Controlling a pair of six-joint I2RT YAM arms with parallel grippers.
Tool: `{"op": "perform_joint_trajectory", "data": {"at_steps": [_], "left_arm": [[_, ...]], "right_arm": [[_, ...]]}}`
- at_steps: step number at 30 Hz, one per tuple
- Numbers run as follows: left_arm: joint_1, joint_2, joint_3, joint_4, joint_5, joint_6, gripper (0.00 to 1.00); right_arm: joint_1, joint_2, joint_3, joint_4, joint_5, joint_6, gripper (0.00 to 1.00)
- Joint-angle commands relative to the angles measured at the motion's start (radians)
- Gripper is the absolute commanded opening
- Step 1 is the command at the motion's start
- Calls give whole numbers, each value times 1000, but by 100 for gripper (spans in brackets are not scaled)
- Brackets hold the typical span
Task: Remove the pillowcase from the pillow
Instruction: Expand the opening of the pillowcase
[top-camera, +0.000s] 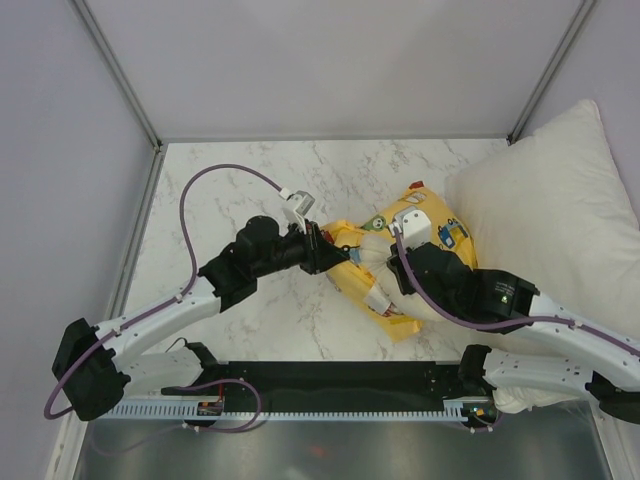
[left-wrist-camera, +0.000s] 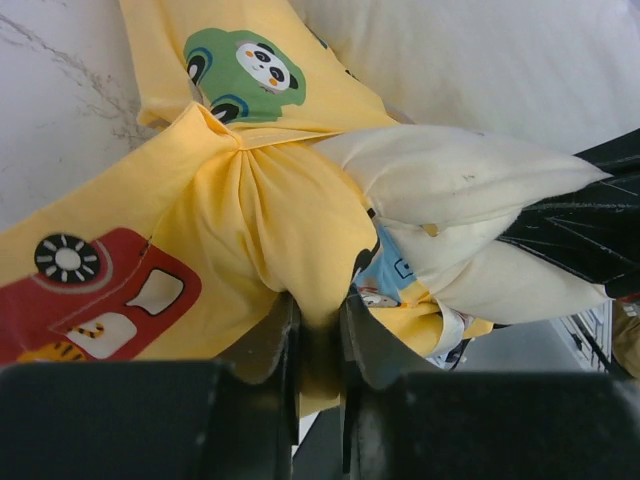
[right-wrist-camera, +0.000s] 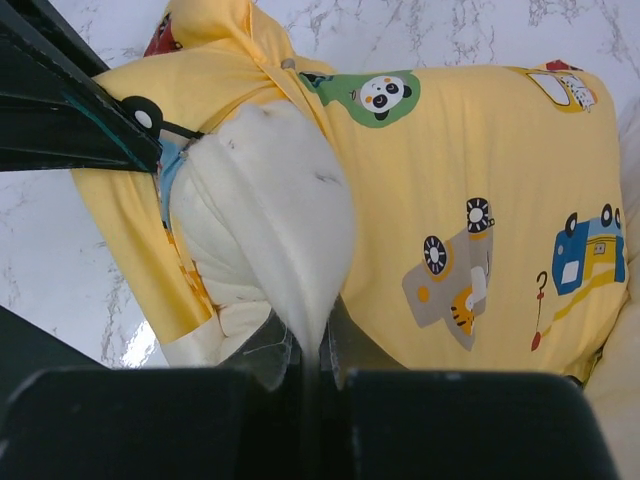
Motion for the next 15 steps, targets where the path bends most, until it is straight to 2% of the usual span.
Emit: {"op": "perform_joint_trajectory", "data": {"at_steps": [1, 3, 6, 9, 15], "left_arm": [[-20, 13, -26, 21, 54, -23, 13], [-20, 10, -31, 21, 59, -26, 2], [-22, -19, -40, -17, 60, -10, 2], [-17, -69, -57, -89, 4, 13, 2], [18, -143, -127, -200, -89, 40, 2]], "right_arm": [[-6, -1, 15, 74, 105, -2, 0], [-5, 6, 12, 71, 130, -3, 0], [-12, 16, 16, 44, 187, 4, 0], [-43, -3, 18, 33, 216, 6, 0], [-124, -52, 25, 34, 195, -8, 0]]}}
